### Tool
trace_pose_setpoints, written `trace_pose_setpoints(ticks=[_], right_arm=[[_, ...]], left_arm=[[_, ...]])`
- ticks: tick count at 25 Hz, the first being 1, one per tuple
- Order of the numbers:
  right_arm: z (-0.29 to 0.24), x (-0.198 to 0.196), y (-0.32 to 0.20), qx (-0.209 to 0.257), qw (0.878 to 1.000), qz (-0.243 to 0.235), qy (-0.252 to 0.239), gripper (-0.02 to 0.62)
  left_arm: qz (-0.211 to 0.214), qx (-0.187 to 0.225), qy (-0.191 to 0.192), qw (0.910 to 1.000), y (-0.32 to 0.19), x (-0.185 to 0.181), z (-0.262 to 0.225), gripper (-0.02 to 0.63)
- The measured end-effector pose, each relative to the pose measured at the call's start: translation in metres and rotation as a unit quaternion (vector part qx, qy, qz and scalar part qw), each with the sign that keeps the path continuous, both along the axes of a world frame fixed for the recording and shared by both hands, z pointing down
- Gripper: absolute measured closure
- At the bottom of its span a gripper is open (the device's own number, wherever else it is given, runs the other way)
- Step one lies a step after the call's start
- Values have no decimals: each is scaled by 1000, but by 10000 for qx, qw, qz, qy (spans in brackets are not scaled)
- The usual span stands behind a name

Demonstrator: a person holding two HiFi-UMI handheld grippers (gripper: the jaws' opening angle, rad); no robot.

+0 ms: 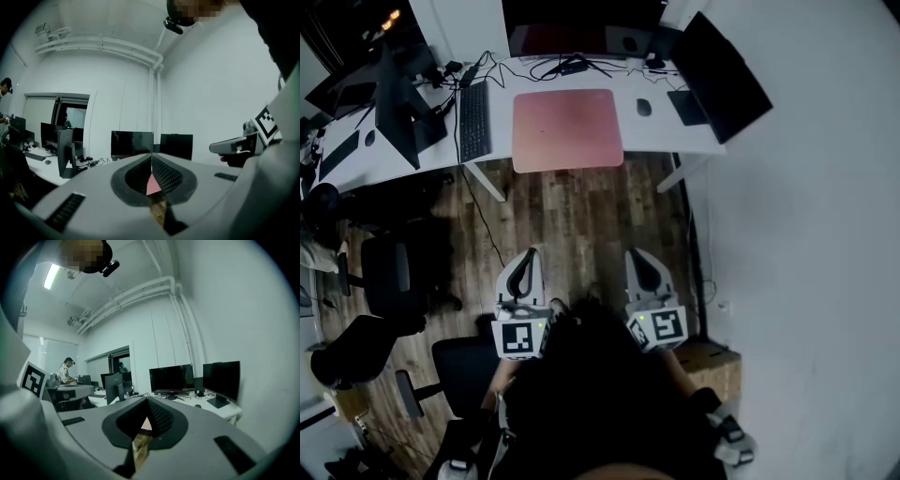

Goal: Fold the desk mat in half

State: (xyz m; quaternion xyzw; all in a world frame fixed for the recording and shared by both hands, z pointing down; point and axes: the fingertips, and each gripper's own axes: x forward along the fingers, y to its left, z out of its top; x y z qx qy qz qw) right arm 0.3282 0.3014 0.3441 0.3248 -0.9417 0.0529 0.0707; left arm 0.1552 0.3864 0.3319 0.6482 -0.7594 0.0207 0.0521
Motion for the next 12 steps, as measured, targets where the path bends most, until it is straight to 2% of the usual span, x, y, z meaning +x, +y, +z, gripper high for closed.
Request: trace_pose_setpoints(ticks=[2,3,4,5,6,12], right_arm=[[-7,-1,2,153,9998,22,-119,586],[-9,-3,2,182,9997,16,-181,582],[-8,-5,3,157,9996,4,-214,547],[-6,-7,4,100,9997,-10,-204,472],[-2,-10,5,41,9999,-18,-152,438],[20,-26,21,-299,9992,53,268,428]], left_arm=[[-114,132,77,9998,4,-6,-3,587],[-151,131,106,9997,5,-9,-2,516],[-153,71,123,9998,5,-12,1,420],[-135,-16,136,9998,5,-14,5,408],[-112,-90,153,9998,5,-16,9,408],[-29,-266,130,9996,13,-28,25,408]])
